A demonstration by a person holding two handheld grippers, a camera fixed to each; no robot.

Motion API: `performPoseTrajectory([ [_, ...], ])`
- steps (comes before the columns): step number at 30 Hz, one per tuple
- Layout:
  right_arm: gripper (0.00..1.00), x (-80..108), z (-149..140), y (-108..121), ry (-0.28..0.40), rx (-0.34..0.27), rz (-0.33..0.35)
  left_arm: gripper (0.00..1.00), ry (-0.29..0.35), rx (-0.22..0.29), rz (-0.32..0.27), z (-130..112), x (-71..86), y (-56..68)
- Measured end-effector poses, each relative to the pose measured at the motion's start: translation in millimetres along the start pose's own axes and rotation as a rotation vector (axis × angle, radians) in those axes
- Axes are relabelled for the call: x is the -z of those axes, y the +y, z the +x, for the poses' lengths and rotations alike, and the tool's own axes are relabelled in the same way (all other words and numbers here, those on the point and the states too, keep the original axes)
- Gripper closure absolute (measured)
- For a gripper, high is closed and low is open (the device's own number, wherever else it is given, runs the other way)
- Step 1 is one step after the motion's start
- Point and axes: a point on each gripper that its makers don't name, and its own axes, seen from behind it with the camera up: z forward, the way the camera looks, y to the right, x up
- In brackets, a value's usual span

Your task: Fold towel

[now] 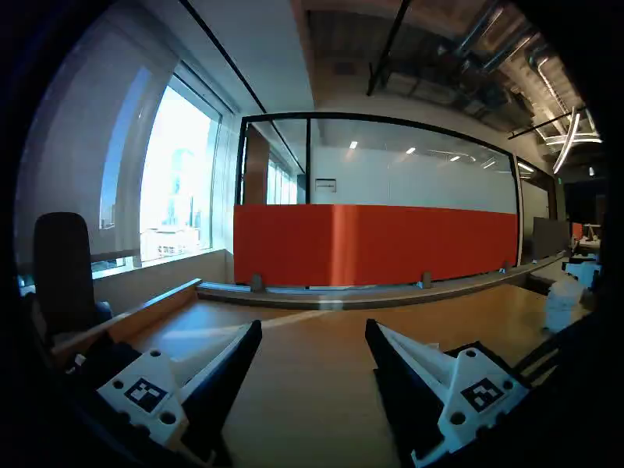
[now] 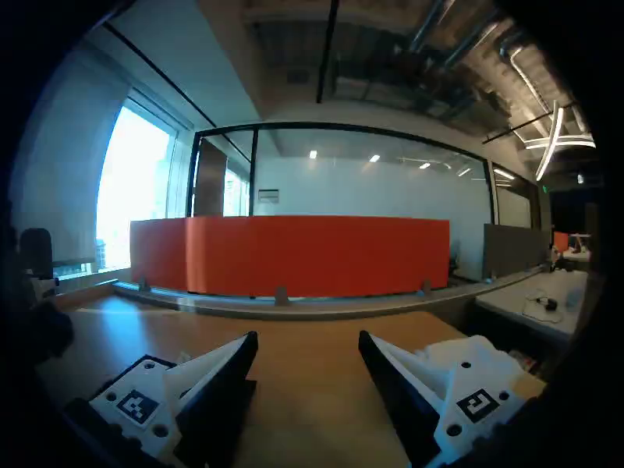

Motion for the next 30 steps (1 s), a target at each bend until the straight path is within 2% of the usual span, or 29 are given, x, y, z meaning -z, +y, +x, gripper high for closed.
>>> performPoseTrajectory([
  [8,0.0,6.9,59.3,-0.2,0.01,0.009,-0.007,0.02,-0.004,-0.004,-0.017,68.4,5.5,8.2],
  [12,0.0,13.4,81.4,1.2,0.009,0.0,-0.01,0.02,-0.012,-0.01,-0.022,91.8,11.8,12.3],
  [24,0.0,26.0,112.6,0.9,-0.005,0.005,0.014,0.02,-0.019,-0.015,-0.034,132.1,19.0,19.3],
  [30,0.0,25.9,115.6,-4.9,-0.014,0.027,0.044,0.02,-0.045,-0.031,-0.073,131.0,16.1,30.0],
])
